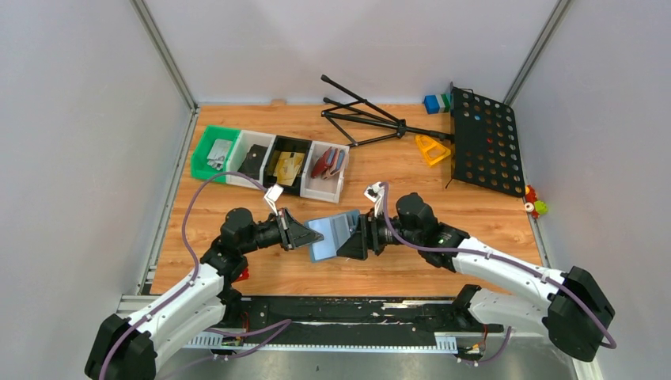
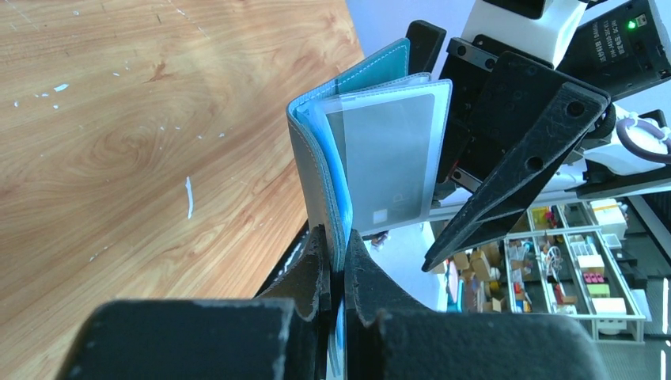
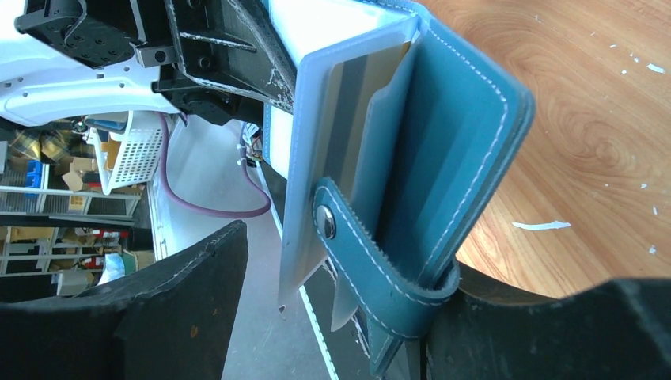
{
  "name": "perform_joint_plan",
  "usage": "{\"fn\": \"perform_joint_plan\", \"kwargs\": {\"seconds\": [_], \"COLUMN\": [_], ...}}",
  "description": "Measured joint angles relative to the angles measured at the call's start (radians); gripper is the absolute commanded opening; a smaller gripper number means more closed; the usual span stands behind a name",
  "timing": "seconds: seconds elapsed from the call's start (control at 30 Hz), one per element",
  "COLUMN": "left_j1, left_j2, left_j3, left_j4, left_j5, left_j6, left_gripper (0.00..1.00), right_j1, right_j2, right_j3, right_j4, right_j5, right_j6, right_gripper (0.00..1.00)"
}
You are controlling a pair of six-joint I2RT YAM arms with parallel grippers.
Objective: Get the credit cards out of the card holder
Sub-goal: Remove the credit card from the card holder.
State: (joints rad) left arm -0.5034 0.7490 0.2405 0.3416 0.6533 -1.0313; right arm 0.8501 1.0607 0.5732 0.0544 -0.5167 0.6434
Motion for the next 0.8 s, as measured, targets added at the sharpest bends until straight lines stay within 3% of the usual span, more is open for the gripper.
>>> {"fn": "perform_joint_plan", "kwargs": {"seconds": [0.17,0.4,0.5,0.8], "left_j1": [0.0,0.0,0.0,0.0], "left_j2": [-0.001,-0.002,-0.002,-0.015], "left_j3": [0.003,0.003,0.003,0.003], "left_j4": [-0.009,0.005,0.018,0.019], "left_j5": [-0.002,0.001,0.002,0.001], "left_j6": [0.003,-0.001,-0.005,-0.011], "left_gripper": [0.0,0.0,0.0,0.0], "right_j1": [0.0,0.0,0.0,0.0], "right_j2": [-0.032,-0.093,-0.093,-0.058], "right_j3": [0.0,-0.031,-0.037,-0.024], "right_j4": [-0.006,0.067,0.08,0.024], "right_j5": [0.007,-0.02,-0.026,0.0], "right_j6": [0.0,0.019,0.032,0.018], "right_gripper": [0.66,0.46,0.43,0.76]}}
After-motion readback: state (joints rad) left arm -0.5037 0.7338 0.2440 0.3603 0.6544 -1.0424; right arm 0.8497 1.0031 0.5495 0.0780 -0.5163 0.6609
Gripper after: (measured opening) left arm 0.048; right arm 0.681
